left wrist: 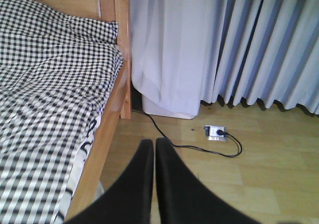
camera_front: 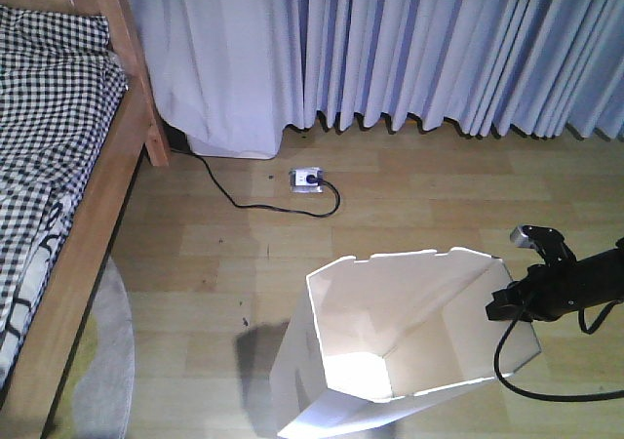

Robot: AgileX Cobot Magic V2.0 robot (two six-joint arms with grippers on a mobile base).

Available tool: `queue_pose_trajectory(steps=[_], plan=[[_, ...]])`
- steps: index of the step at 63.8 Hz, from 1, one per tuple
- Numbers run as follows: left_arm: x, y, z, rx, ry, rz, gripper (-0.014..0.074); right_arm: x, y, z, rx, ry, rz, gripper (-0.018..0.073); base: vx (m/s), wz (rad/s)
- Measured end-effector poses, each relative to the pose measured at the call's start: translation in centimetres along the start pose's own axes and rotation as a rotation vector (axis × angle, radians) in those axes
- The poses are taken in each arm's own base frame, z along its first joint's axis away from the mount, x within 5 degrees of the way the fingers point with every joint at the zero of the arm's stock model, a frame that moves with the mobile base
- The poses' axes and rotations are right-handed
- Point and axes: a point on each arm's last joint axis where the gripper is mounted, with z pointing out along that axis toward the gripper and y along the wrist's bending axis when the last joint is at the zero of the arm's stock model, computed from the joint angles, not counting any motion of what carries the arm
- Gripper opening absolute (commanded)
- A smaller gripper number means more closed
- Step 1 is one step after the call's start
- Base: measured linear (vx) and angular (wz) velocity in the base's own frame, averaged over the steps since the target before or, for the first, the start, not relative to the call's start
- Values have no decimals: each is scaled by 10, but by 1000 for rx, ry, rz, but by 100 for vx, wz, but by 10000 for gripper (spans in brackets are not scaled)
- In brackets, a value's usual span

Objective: Move trash bin to bedside with robot
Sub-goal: 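Hold the bin with the right gripper while driving to the bedside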

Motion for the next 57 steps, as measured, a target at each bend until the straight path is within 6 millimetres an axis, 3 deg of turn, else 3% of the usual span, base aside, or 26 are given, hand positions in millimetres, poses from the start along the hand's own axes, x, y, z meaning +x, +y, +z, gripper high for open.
queue_pose_trajectory(steps=[57], plan=[[0,0,0,0,0,0,-6,0,0,0,0,0,0,-5,22,3]])
